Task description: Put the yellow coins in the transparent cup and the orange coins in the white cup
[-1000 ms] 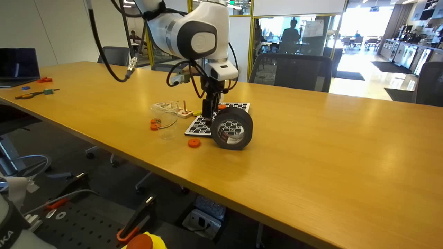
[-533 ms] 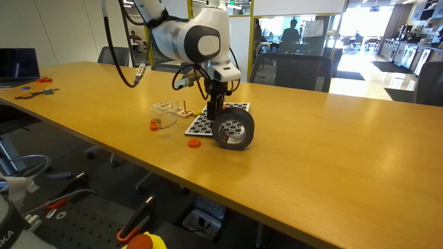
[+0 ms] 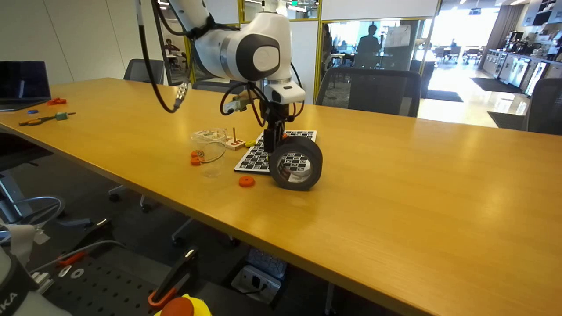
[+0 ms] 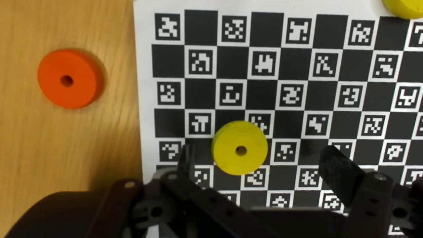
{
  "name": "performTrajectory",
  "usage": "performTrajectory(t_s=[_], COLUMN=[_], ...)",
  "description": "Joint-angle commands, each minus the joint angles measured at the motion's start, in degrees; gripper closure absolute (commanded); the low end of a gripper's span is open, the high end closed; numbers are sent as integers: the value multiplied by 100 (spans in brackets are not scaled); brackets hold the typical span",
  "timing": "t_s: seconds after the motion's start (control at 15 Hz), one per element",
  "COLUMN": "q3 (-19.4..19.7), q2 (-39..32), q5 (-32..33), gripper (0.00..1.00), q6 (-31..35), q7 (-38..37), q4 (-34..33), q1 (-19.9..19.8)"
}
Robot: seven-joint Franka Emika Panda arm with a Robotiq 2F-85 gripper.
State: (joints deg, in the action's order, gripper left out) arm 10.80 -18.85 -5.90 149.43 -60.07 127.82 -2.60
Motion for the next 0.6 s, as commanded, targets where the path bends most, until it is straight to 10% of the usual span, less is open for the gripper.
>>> performTrajectory(t_s=[0.0,0.4,0.53], q3=[132,150,132], q2=[-54,6,60], q5=[186,278,294], gripper=[34,81,83], q6=[-130,-282,-396], q7=[-235,-265,-214], q4=[-170,-188,-201], q1=[142,159,151])
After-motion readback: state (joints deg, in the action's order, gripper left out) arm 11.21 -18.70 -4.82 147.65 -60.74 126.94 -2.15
